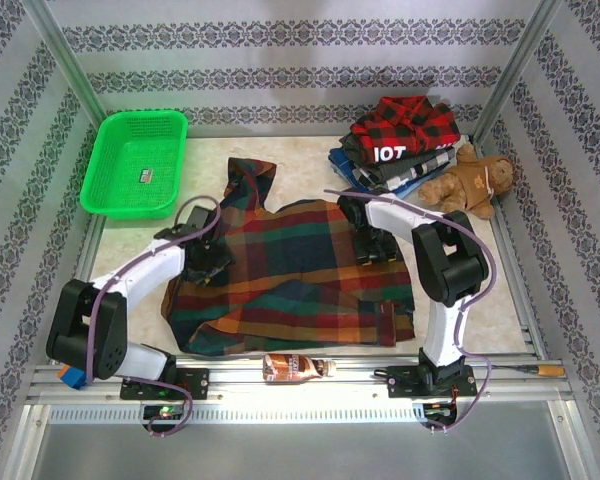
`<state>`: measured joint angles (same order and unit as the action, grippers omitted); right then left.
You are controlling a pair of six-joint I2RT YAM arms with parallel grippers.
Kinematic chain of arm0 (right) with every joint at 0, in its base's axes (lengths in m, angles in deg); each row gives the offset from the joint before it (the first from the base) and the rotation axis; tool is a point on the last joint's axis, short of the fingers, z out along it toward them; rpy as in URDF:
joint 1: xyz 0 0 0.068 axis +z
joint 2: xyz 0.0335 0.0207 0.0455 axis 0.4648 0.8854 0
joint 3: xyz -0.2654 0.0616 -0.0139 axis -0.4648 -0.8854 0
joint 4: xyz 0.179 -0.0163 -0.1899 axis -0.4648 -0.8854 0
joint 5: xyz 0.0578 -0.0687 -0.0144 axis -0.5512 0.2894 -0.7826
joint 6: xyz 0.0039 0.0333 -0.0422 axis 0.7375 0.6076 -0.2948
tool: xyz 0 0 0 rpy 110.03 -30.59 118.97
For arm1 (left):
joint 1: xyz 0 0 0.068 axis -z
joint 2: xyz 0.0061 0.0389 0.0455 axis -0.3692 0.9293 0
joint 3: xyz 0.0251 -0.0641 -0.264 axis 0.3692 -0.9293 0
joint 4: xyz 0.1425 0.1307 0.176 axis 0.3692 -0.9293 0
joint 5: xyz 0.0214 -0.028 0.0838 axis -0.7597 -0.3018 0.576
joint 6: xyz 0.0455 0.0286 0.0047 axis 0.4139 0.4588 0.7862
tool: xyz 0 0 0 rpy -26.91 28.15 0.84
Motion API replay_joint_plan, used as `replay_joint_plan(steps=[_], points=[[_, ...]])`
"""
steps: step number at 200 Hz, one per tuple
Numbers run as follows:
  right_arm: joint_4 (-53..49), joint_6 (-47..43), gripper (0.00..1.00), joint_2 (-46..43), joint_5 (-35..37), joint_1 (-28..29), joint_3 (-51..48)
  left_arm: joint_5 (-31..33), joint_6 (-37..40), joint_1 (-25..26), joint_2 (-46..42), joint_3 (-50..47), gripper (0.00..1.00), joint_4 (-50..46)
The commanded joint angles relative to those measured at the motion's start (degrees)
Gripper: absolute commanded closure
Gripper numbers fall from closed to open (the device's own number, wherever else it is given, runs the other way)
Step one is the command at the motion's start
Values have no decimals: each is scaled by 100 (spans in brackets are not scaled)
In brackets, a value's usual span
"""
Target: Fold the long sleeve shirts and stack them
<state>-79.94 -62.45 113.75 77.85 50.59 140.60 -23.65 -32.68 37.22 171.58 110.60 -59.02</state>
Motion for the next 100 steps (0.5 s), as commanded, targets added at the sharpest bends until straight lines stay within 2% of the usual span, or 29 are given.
replay_joint_plan(steps=[1, 27, 45, 74, 100], points=[[-85, -361, 45, -96, 231, -14, 326, -265, 637, -385, 364, 1048, 23, -411], [73, -501, 42, -281, -146, 5, 454, -303, 1694, -762, 1290, 2446, 23, -824], [261, -609, 34, -518, -479, 63, 429, -573, 2183, -951, 2087, 3330, 27, -999], [501, -848, 24, -821, -848, 178, 413, -660, 2688, -1004, 3317, 4590, 35, -1163], [435, -919, 23, -861, -1023, 212, 524, -704, 2945, -1001, 4240, 5636, 37, -1273]])
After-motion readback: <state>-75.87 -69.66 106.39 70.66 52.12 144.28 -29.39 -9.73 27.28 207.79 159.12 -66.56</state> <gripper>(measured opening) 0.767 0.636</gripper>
